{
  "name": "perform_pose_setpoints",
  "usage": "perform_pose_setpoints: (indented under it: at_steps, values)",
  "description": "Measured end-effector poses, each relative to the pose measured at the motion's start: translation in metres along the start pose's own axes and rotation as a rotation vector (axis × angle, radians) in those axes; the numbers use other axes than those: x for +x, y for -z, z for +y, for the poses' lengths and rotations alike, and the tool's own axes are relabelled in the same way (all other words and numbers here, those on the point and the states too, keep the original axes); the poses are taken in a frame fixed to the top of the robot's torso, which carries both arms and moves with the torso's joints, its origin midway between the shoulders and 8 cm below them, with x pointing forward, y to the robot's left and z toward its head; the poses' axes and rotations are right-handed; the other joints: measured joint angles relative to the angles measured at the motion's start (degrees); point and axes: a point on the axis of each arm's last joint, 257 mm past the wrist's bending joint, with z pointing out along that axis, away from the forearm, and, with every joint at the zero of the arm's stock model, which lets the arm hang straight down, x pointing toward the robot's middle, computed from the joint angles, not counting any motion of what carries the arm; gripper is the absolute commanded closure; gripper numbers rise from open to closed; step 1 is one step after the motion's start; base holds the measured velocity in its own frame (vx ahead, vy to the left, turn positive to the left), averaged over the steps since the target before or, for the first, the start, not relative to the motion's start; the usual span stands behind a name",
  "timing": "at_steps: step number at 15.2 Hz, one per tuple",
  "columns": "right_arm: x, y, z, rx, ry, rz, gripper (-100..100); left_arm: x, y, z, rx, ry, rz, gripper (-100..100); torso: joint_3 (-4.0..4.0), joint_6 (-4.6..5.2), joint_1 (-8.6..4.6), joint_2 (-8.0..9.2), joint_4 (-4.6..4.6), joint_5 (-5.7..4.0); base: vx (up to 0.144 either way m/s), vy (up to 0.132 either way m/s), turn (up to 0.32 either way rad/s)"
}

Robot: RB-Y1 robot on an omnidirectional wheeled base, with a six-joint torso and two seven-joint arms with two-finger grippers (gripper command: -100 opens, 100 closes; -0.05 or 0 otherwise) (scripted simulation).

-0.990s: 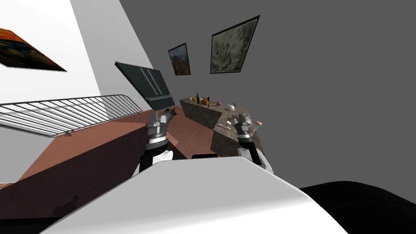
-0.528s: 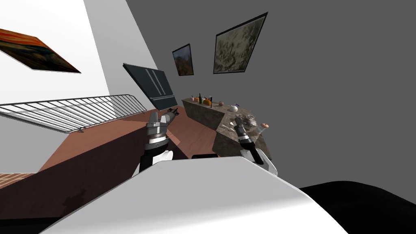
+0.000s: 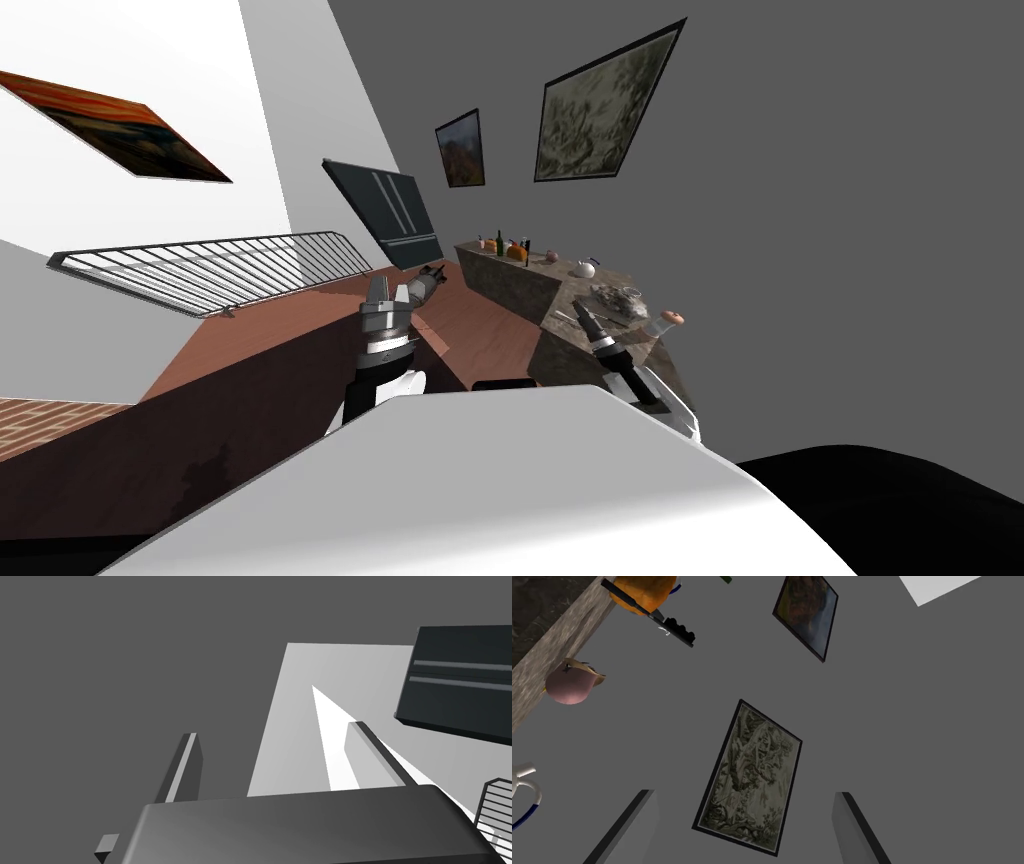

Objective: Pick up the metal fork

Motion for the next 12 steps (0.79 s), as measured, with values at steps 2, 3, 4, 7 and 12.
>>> perform_pose_setpoints:
  at_steps: [2, 3, 4, 7, 12]
  values:
    - [0.002, 0.003, -0.010, 0.019, 0.041, 0.036, -100, 0.000, 0.000, 0.000, 0.000, 0.000, 0.000, 0, 0.03, -0.01, -0.03, 0.04, 0.01, -0.01, 0.034, 0.062, 0.087]
    - [0.004, 0.006, -0.017, 0.032, 0.065, 0.057, -100, 0.000, 0.000, 0.000, 0.000, 0.000, 0.000, 0, 0.03, 0.00, -0.02, 0.05, 0.01, -0.01, 0.049, 0.075, 0.094]
    - [0.004, 0.010, -0.025, 0.046, 0.094, 0.082, -100, 0.000, 0.000, 0.000, 0.000, 0.000, 0.000, 0, 0.01, -0.01, 0.02, 0.02, 0.01, 0.00, 0.053, 0.074, 0.084]
    - [0.008, 0.022, -0.052, 0.087, 0.181, 0.157, -100, 0.000, 0.000, 0.000, 0.000, 0.000, 0.000, 0, -0.02, -0.01, 0.04, -0.03, -0.01, 0.01, 0.051, 0.066, 0.082]
    - [0.005, 0.045, -0.091, 0.154, 0.311, 0.273, -100, 0.000, 0.000, 0.000, 0.000, 0.000, 0.000, 0, 0.01, 0.00, 0.03, 0.01, 0.00, 0.01, 0.048, 0.068, 0.097]
